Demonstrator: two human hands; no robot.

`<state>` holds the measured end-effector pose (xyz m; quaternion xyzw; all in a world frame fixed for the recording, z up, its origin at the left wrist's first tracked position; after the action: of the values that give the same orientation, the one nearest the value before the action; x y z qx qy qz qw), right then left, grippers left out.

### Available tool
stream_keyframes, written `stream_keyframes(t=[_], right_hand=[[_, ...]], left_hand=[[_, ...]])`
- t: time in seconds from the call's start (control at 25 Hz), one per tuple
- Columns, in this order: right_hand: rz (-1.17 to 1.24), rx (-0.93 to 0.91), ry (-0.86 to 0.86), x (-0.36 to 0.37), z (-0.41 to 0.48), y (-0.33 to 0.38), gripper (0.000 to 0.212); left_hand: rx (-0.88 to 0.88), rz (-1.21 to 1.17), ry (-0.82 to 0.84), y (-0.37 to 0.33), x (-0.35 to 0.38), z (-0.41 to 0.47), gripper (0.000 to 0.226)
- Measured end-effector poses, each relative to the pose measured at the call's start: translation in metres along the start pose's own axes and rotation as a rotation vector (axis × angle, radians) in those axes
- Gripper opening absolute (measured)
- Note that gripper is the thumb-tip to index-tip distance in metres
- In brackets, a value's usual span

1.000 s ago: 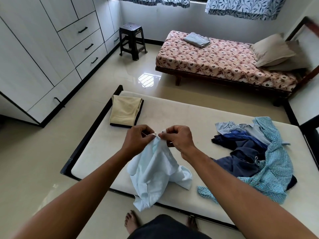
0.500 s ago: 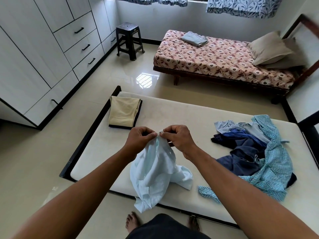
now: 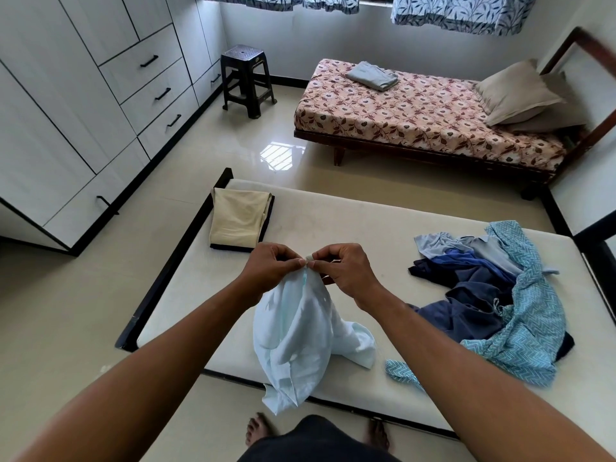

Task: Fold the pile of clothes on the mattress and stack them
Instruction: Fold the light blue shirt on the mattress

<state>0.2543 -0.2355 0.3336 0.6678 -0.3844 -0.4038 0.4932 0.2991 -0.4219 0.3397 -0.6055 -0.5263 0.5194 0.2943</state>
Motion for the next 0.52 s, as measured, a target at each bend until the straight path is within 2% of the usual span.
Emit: stream_keyframes(t=[0.16,0.36,0.52], right_hand=[[0.069,-0.004,-0.002,0.001,0.0,0.004,0.006],[0.183,0.203,0.073,-0.01,0.004,0.006,0.016],[0.017,0.219,0.154,-0.02,0.007,0.012,0.016]], left_hand=[[-0.065,-0.07,-0.026,-0.001,-0.002,0.004,0.012],[-0.152,-0.188,0.068,0.0,0.001,0.005,0.019],[-0.164,-0.186,0.074,0.0,0.009,0.0,0.014]])
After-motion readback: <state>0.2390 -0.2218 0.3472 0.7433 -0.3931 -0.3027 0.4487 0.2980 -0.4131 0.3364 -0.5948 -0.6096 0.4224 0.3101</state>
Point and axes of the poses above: each hand's wrist, its own z-axis towards the middle knuckle, its own x-axis out of the palm, y = z × x, the point moved 2 cm from there along z, towards the middle knuckle, and after that the axes turned 2 degrees about -x, right-handed, at the moved point
